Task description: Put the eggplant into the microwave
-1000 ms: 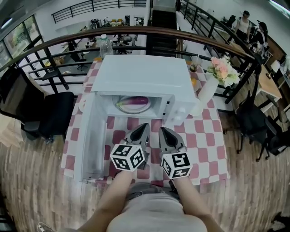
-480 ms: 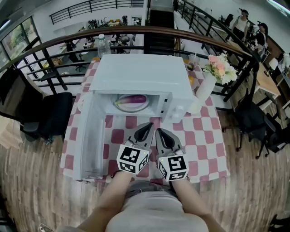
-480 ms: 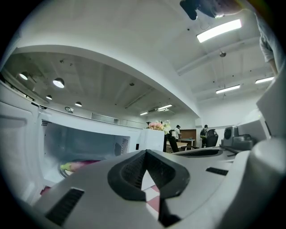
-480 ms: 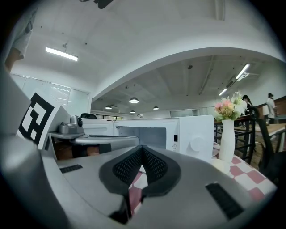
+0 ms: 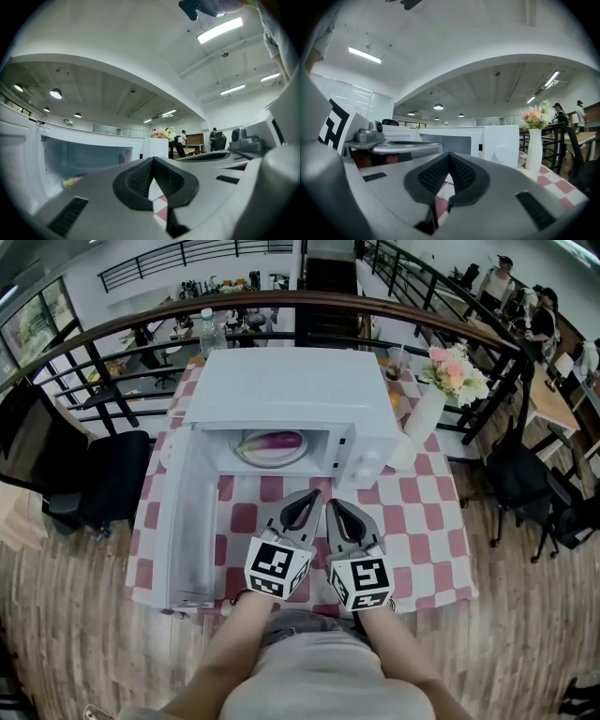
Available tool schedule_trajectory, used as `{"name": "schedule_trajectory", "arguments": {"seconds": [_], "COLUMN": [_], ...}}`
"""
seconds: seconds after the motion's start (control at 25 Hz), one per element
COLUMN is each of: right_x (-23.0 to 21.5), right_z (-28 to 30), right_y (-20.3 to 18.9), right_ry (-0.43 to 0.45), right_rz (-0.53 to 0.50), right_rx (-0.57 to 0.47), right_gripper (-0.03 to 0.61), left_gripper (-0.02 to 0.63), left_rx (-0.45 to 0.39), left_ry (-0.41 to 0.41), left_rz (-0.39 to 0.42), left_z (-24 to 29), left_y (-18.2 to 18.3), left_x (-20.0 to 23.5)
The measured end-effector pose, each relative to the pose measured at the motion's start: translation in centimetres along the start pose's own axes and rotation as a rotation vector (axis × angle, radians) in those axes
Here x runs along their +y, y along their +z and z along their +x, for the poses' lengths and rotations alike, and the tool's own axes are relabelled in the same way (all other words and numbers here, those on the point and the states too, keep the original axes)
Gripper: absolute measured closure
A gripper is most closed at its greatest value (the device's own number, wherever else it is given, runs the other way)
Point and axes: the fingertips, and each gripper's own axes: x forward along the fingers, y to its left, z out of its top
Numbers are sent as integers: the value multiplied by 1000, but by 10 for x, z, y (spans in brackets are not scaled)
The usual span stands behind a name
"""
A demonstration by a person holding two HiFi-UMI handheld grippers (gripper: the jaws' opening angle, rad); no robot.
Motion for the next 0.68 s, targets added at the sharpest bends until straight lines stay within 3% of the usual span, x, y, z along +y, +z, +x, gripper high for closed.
{"name": "schedule_trajectory", "arguments": {"seconds": [0.68], "right_x": [1], "right_z": [-5], "right_y": [4], "right_ry": [-9], "right_rz": [3], "right_rx": [-18], "right_gripper": [554], "left_gripper": [612], "left_rx": [-17], "left_ry": [-26], "left_rz": [32], "left_z": [-3], "left_y": [6], "left_x": [-8]}}
